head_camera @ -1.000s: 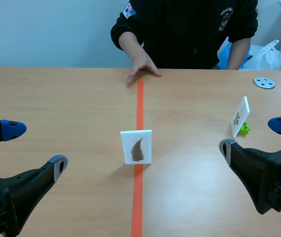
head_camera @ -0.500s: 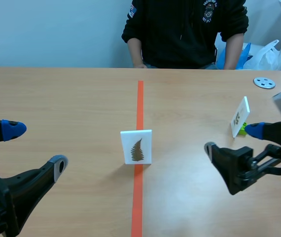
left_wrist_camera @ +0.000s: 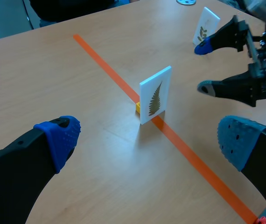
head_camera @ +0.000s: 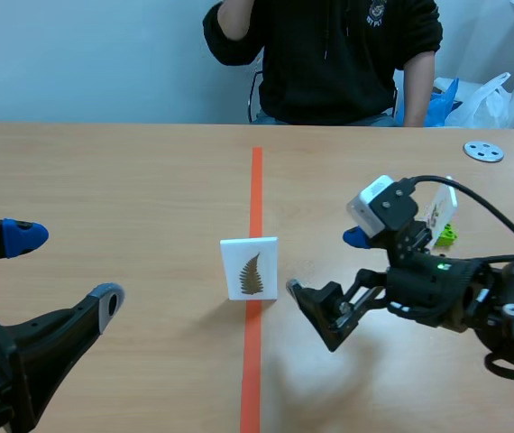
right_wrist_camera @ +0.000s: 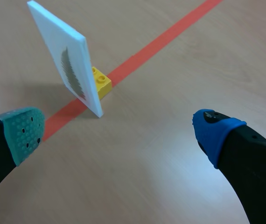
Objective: Sort the leaf by its shape. The table is split by an orange tape line. A compound leaf with several leaflets goes to the left side, a simple leaf with one blade goes to the right side. Return to the home posture when a red brick is placed on the table.
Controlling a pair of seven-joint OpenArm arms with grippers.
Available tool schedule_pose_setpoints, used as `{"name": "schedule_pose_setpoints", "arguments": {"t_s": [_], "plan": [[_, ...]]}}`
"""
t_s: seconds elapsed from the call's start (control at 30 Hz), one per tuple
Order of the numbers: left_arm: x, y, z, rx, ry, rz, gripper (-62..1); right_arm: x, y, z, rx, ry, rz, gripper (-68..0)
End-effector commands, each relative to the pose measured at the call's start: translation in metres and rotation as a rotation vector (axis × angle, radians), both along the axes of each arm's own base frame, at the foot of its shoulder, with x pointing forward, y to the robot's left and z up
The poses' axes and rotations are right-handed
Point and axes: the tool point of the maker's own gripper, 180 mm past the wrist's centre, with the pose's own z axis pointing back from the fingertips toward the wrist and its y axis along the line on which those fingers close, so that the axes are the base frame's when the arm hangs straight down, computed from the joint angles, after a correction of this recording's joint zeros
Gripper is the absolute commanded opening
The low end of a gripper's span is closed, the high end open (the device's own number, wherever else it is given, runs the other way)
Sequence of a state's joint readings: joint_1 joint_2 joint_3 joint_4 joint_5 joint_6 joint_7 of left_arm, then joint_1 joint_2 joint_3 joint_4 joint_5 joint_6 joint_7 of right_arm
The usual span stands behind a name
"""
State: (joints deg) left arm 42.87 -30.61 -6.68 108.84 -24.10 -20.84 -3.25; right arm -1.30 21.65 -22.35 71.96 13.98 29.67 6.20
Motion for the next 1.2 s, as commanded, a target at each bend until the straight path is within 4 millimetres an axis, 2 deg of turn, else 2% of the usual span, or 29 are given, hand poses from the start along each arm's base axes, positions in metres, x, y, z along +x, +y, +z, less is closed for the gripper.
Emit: {"name": "schedule_pose_setpoints", "arguments": {"t_s": [0.0, 0.27, 0.5, 0.6, 0.73, 0.83, 1.07, 1.17], "plan": [[0.002, -0.002, 0.008, -0.025, -0.023, 0.006, 1.4, 0.012, 0.011, 0.014, 0.035, -0.052, 0.012, 0.4], [0.002, -0.002, 0.009, -0.029, -0.028, 0.006, 1.4, 0.022, 0.057, -0.004, 0.015, -0.048, 0.076, 0.4], [0.002, -0.002, 0.009, -0.028, -0.028, 0.006, 1.4, 0.021, 0.098, -0.014, 0.005, -0.053, 0.141, 0.4], [0.002, -0.002, 0.009, -0.028, -0.028, 0.006, 1.4, 0.019, 0.103, -0.020, -0.016, -0.052, 0.143, 0.4], [0.002, -0.002, 0.009, -0.029, -0.029, 0.006, 1.4, 0.015, 0.099, -0.026, -0.036, -0.044, 0.139, 0.4], [0.002, -0.002, 0.010, -0.030, -0.030, 0.006, 1.4, 0.014, 0.097, -0.028, -0.044, -0.039, 0.139, -6.3], [0.002, -0.002, 0.010, -0.031, -0.031, 0.006, 1.4, 0.015, 0.091, -0.030, -0.057, -0.040, 0.134, -31.0], [0.002, -0.002, 0.010, -0.031, -0.031, 0.006, 1.4, 0.015, 0.092, -0.030, -0.056, -0.040, 0.134, -36.7]]}}
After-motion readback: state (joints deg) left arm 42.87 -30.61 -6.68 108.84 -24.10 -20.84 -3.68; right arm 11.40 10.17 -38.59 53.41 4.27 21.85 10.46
